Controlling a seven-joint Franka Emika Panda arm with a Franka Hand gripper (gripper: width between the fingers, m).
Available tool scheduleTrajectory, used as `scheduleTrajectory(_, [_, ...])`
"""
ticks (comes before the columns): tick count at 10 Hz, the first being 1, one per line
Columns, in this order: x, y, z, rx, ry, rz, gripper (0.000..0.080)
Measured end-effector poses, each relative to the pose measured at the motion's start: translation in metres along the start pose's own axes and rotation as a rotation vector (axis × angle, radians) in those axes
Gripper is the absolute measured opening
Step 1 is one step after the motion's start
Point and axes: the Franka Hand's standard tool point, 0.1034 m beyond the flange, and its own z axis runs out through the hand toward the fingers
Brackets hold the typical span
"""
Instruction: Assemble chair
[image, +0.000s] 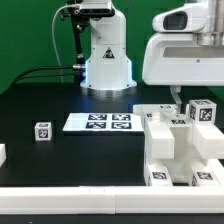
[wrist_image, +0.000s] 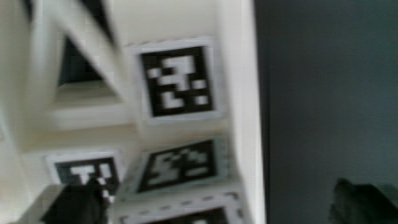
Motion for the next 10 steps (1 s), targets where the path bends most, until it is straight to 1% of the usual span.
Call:
scheduleTrajectory(1, [-0.0001,0.0001,0.0003,-0.002,0.0,-0.006,0.0518])
scheduleTrajectory(2, [-0.0001,0.0008,0.0006,-0.002,-0.001,0.038,0.0366])
scheduleTrajectory(3, [-0.0002,0.0013,0.0009,-0.002,-0.001,0.102,0.0263])
scheduleTrajectory(5, [-0.0001,0.0021,0.0007,-0.005,-0.002,0.298,0.0264])
scheduleTrajectory(6, [0.0003,0.0032,0.0011,-0.006,0.001,0.448,0.0264])
scheduleTrajectory(7, [0.0007,0.0075,0.0022,-0.009,0.002,0.583,0.0264])
scheduleTrajectory(8, [0.0007,0.0077,0.0023,-0.009,0.003,0.725,0.0264])
scheduleTrajectory(9, [0.0013,0.0067,0.0024,0.0,0.006,0.908,0.0264])
scheduleTrajectory(10, [0.0009,0.0071,0.0026,0.018,0.001,1.02,0.0265])
